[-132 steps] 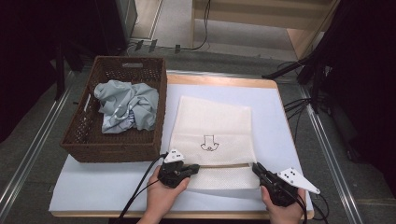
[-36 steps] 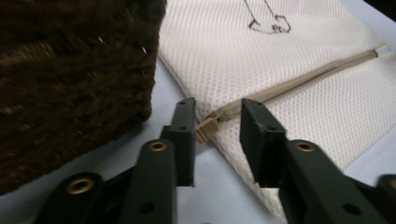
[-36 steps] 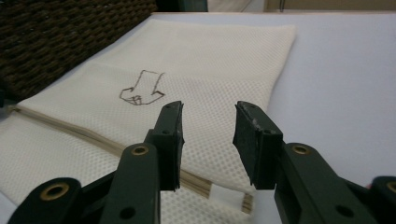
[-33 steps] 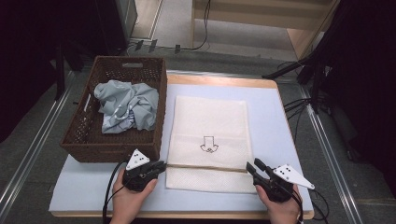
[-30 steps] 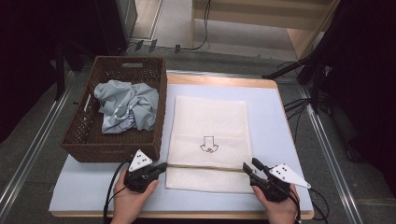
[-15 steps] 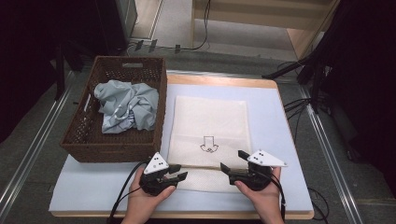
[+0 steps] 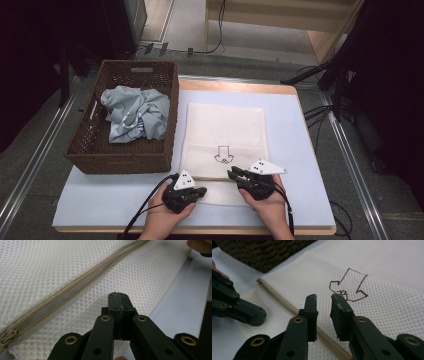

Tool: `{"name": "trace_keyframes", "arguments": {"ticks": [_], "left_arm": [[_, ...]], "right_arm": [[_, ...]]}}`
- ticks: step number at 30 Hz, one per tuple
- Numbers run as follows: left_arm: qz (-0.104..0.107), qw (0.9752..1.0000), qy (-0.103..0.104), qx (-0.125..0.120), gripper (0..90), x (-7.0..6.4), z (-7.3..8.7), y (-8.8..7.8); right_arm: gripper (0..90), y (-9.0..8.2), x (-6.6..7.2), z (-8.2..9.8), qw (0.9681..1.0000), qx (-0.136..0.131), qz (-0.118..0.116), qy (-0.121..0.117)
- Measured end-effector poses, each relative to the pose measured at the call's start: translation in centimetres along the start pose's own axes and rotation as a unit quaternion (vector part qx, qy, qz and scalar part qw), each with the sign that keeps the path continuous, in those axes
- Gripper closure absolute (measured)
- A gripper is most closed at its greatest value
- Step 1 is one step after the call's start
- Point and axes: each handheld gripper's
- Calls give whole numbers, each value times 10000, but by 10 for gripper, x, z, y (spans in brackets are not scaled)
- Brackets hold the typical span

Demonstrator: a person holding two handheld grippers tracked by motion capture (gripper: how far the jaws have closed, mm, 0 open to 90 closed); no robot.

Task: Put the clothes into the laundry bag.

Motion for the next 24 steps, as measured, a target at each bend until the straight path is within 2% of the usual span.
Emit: {"name": "trace_keyframes", "arguments": {"ticks": [4,5,7,10,13,18,19,20,22,24], "left_arm": [[38,10000,-72,3,900,1,0,1],[52,9999,-95,10,900,2,0,1],[51,9999,-106,17,900,2,0,0],[45,10000,-80,-11,900,1,0,1],[30,10000,-75,-5,900,1,1,0],[50,10000,-74,-1,900,2,1,0],[44,10000,-69,-13,900,1,1,0],[30,10000,-61,-17,900,1,1,0],[7,10000,-41,-7,900,1,1,0],[24,10000,-55,-27,900,1,1,0]], "right_arm": [[672,5,1,0,9998,114,-52,-129],[626,7,1,0,9997,171,-72,-129],[453,12,-1,3,9995,217,-159,-186],[295,17,0,6,9986,407,-98,-308],[276,18,0,9,9979,496,-18,-424],[263,20,0,10,9968,644,136,-461],[269,22,1,11,9960,694,154,-537],[281,23,2,11,9954,735,180,-586],[365,24,4,10,9942,772,311,-686],[471,24,3,9,9954,701,276,-595]]}}
Point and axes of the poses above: each handheld gripper's, and its own axes: y roughly forward along the jaws, z roughly out of its underside, x roughly to its left, and after that the axes turned 9 degrees about -y, right-handed
